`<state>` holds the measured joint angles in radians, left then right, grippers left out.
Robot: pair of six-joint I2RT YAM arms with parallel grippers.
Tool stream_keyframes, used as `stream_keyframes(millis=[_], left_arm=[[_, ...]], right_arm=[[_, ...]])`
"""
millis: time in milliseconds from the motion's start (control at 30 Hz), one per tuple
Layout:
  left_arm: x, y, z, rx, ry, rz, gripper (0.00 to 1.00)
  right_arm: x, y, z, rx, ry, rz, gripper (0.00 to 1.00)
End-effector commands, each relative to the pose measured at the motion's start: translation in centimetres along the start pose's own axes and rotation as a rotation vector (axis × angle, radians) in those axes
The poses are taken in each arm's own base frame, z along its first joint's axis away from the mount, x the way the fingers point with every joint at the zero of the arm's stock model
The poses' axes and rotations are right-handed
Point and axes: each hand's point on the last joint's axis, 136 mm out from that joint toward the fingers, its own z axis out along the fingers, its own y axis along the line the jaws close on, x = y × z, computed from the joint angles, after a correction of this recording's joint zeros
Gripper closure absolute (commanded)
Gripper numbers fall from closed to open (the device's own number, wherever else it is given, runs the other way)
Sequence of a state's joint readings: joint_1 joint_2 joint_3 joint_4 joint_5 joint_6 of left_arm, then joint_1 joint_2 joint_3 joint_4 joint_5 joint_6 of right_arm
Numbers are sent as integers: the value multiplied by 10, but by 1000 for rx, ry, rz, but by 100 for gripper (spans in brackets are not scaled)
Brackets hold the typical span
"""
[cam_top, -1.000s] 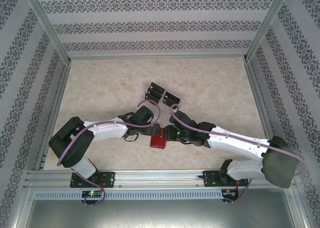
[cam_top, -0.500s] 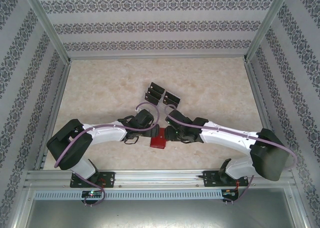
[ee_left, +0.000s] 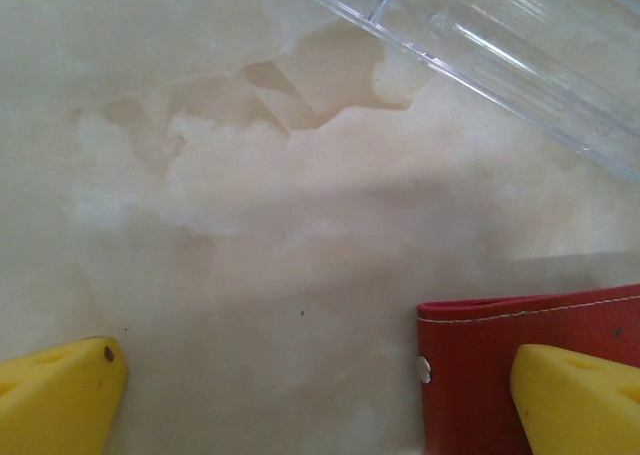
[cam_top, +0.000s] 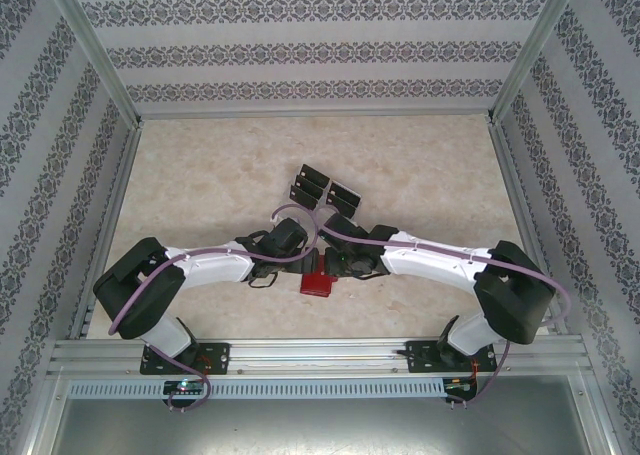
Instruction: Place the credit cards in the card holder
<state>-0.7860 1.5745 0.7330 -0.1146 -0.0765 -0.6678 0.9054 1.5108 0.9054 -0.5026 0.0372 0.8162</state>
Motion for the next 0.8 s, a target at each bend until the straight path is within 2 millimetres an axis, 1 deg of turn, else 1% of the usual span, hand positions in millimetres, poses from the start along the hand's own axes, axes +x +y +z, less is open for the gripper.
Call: stream_keyframes(millis=[0, 333, 567, 633, 700, 767], left_arm=[[43, 19, 6, -60, 137, -8, 0], [43, 18, 6, -57, 135, -6, 0], [41, 18, 5, -55, 130, -6, 0], [41, 18, 5, -55, 129, -7, 0], [41, 18, 6, -55, 130, -8, 0], [42, 18, 6, -55, 131, -10, 0]], right_arm=[[-2, -5, 0, 45, 2, -25, 70], [1, -6, 3, 50, 14, -27, 85], [5, -8, 6, 47, 26, -27, 89], [6, -9, 7, 43, 28, -25, 93], [8, -9, 7, 36, 30, -22, 100], [8, -6, 7, 9, 21, -10, 100]])
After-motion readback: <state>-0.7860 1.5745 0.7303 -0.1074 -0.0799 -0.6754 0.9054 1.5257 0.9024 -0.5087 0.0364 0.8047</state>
